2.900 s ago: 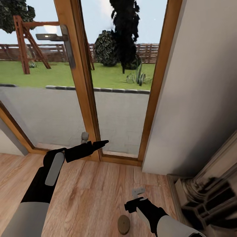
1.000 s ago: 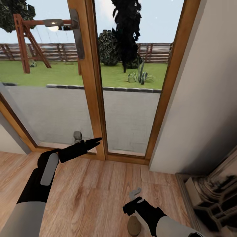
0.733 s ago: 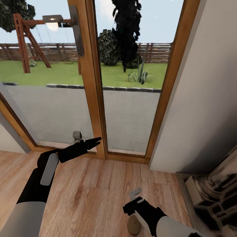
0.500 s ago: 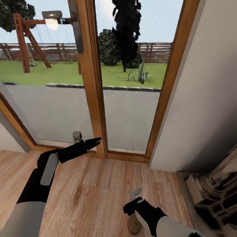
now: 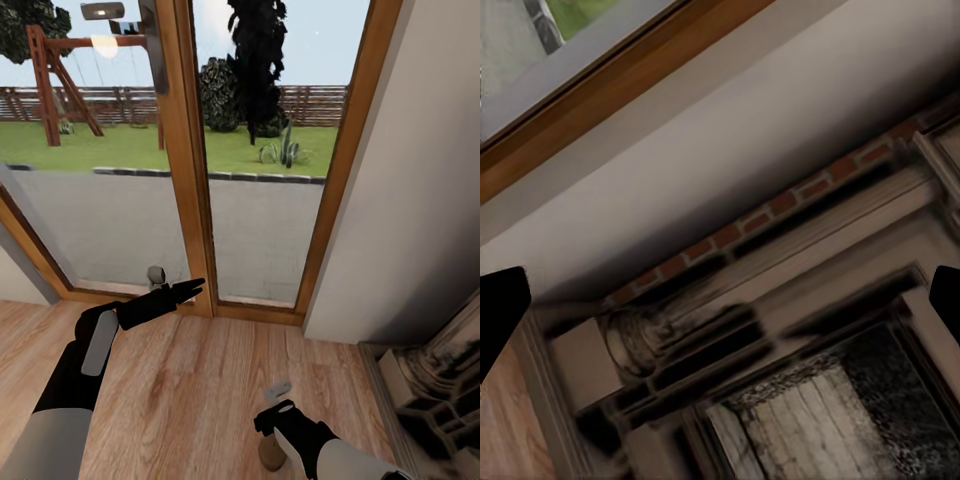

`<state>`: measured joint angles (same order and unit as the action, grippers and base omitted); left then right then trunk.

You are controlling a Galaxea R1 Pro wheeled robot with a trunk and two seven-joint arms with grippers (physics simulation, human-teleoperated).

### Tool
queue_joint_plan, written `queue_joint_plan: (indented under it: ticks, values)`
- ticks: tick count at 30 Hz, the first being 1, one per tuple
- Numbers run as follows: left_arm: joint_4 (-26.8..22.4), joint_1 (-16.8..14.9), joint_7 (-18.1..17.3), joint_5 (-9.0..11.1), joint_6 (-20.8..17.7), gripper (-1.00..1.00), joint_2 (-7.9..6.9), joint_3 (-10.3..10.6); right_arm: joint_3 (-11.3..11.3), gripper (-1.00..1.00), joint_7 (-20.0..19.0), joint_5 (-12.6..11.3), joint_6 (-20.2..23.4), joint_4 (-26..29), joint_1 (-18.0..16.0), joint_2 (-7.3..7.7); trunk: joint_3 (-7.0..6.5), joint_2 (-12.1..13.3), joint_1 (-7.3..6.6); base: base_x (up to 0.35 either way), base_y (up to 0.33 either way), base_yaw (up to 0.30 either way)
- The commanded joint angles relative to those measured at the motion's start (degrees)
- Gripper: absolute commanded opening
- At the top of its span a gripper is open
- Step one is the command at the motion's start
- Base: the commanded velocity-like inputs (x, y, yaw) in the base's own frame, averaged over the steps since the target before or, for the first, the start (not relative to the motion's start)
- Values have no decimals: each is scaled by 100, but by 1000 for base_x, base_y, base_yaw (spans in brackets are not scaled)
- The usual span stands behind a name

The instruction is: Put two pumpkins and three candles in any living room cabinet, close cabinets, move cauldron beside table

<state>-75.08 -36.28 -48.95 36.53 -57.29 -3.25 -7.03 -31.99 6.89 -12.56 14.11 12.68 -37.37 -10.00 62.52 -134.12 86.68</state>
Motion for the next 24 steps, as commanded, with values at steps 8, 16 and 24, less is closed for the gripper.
queue_joint_plan:
  ticks: [8,16,24]
  values:
    - [331,-2,-17,12,-1,100,1,-18,-7,100,370,8,-14,14,2,0,144,-322,176,0,0,0]
    - [345,-1,-20,12,-1,100,8,-18,-23,100,338,16,-28,27,13,0,288,-643,352,0,0,0]
    - [345,0,-18,12,-1,100,9,-18,-55,100,83,25,-1,43,40,0,437,-914,503,0,0,0]
